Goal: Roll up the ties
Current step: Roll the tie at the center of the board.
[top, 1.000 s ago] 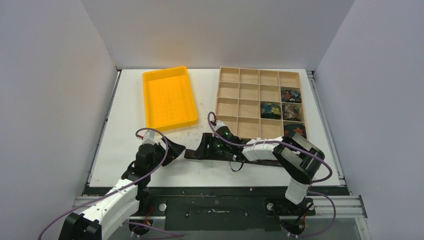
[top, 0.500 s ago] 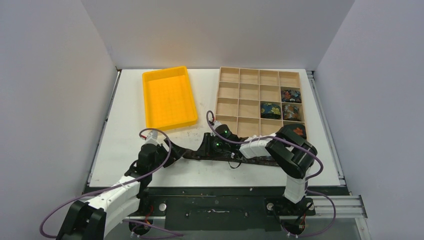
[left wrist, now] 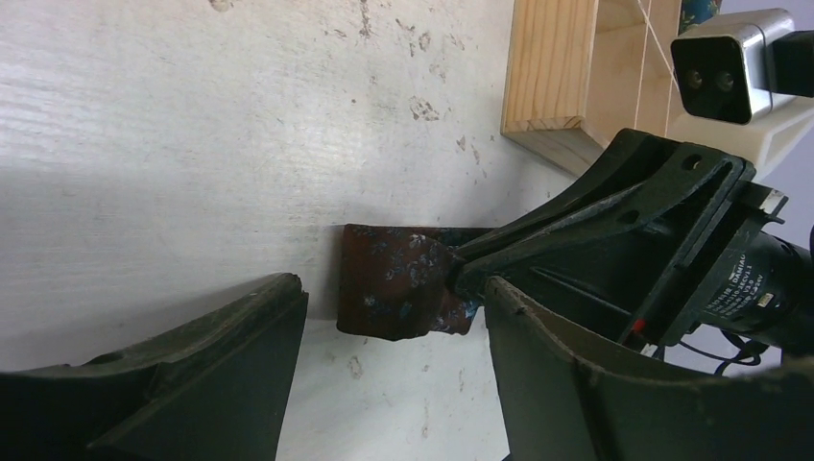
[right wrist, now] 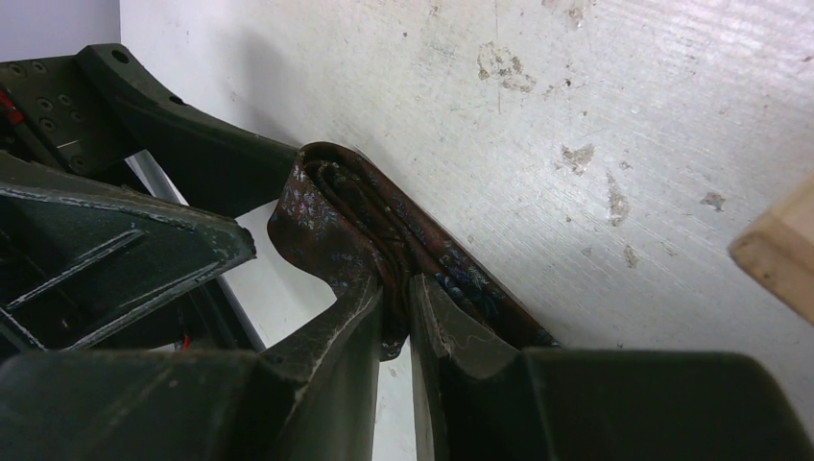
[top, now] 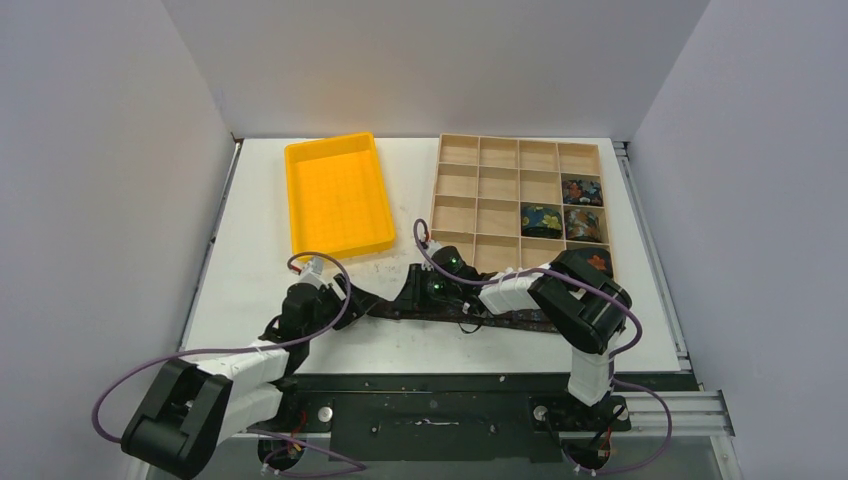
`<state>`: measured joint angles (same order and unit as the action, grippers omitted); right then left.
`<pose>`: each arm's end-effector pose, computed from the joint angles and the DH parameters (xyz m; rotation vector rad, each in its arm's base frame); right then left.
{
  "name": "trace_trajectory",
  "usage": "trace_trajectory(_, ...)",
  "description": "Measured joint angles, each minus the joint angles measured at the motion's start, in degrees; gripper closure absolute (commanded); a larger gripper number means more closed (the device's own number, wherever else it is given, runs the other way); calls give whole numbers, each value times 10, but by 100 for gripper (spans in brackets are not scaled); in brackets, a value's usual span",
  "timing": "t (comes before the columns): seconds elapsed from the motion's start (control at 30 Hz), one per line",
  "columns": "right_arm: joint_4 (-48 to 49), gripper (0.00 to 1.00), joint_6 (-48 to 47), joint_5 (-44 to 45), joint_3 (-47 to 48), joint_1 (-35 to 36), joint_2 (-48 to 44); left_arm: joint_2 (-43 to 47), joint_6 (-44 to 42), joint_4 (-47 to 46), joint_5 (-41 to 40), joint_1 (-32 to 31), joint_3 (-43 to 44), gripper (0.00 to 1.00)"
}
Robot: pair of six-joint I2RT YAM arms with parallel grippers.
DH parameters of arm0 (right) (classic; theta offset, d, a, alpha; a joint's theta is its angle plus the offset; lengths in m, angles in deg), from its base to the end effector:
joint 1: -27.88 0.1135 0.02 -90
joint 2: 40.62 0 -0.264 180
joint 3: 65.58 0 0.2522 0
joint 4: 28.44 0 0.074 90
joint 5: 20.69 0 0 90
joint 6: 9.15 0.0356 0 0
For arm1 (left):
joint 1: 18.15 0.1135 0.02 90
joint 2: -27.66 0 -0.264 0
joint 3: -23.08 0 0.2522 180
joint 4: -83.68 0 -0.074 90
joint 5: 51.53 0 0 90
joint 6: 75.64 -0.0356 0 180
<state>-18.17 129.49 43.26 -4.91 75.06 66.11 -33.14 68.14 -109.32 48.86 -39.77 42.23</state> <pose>0.2312 0.2725 0.1227 -0.2634 2.4971 1.3337 0.1606 -0.0706 0.1241 -0.4985 2.1605 -0.9624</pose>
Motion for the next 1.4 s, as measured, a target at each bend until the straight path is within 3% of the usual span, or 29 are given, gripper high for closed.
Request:
trace_trajectory(0.33, 2, 82, -10, 0, -1, 0, 0, -83, 0, -80, 43, 1, 6, 43)
trace_trajectory(0.5, 2, 82, -17, 0, -1, 0, 0, -89, -4, -77, 46, 1, 6, 62)
trace_trajectory(0.8, 2, 82, -28, -1, -1, 0, 0, -100, -11, -61, 48, 1, 7, 85)
trace_trajectory(0.9, 2, 75, -28, -3, -1, 1, 0, -103, -12, -61, 51, 1, 7, 99)
trace_trajectory(1.03, 0, 51, -28, -3, -1, 1, -3, -100, -15, -54, 52, -1, 8, 100)
trace_trajectory(1.1, -4, 45, -29, 2, -2, 1, -14, -86, -17, -35, 47, -5, 9, 100)
trace_trajectory(1.4, -69, 44, -54, 67, -10, 2, -103, 8, -40, 141, -47, -57, 57, 100)
